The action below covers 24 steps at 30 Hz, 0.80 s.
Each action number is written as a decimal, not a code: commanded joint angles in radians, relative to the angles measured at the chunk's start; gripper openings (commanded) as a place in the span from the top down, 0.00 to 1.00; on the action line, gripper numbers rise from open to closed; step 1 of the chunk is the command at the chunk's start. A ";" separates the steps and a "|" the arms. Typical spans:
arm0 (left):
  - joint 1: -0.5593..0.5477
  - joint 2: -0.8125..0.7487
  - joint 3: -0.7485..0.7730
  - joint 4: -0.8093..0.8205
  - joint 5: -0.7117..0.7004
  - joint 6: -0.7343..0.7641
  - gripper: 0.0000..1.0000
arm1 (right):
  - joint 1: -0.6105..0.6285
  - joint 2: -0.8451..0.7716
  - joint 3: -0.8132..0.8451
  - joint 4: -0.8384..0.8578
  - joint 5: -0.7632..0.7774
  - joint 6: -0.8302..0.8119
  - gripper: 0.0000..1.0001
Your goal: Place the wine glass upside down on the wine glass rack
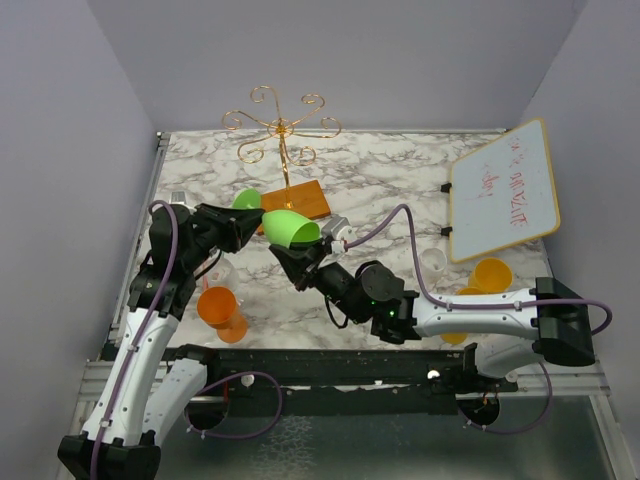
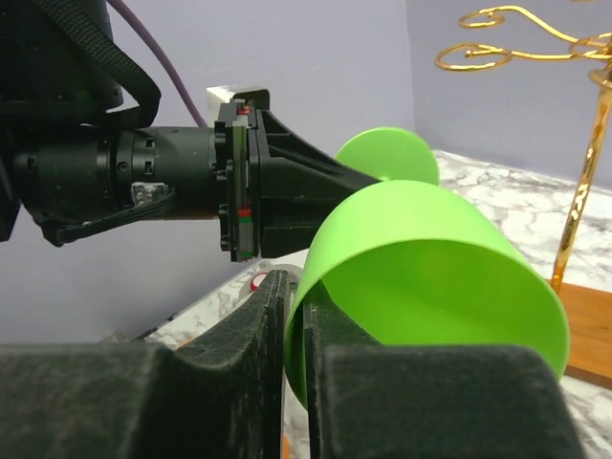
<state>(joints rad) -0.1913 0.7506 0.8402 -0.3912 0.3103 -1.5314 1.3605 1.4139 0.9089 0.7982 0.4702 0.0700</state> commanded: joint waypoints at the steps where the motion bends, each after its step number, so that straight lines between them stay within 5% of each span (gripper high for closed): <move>1: -0.004 0.005 0.002 0.099 0.008 -0.081 1.00 | 0.027 -0.021 -0.008 -0.029 -0.069 0.092 0.77; 5: -0.004 0.019 0.005 0.130 0.005 -0.050 1.00 | 0.027 -0.043 0.005 -0.075 -0.020 0.135 0.59; 16: -0.001 0.049 0.016 0.192 -0.013 0.148 1.00 | 0.026 -0.181 -0.031 -0.181 0.106 0.225 0.44; 24: 0.000 -0.018 0.095 0.061 -0.197 0.469 1.00 | 0.026 -0.329 -0.126 -0.246 0.137 0.278 0.40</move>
<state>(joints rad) -0.1921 0.7853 0.8536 -0.2680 0.2489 -1.2865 1.3811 1.1378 0.8291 0.6083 0.5533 0.3035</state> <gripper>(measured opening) 0.137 0.594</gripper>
